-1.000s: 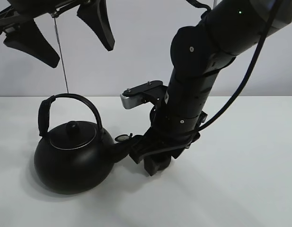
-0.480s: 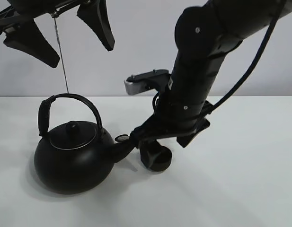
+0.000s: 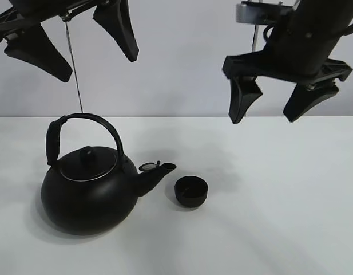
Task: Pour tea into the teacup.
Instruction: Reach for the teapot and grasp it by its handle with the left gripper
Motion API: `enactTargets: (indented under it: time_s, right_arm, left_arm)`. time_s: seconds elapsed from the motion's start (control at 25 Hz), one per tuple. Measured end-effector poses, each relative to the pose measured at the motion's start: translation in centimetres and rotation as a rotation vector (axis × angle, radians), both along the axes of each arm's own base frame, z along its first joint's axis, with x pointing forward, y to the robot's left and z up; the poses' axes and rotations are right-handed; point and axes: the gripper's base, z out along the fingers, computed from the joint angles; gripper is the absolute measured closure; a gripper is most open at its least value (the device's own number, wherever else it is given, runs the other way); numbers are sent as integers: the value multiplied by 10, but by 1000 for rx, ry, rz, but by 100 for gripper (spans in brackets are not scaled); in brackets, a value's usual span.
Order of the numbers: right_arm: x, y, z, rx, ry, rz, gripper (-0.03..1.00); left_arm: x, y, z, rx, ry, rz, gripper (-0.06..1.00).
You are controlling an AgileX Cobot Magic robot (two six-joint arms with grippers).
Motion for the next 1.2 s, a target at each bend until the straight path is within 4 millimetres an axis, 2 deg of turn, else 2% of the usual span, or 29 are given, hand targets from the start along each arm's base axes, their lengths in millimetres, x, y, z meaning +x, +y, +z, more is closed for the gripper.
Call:
enactTargets:
  time_s: [0.12,0.28,1.2]
  right_arm:
    - [-2,-16,16,73,0,-88,36]
    - [-4,-27,29,162,-7,-164,36]
    - [-4,-26,29,181,3,-176,36]
  left_arm:
    - [0,0,0,0,0,0,26]
    - [0,0,0,0,0,0,26]
    - [0,0,0,0,-1,0,26]
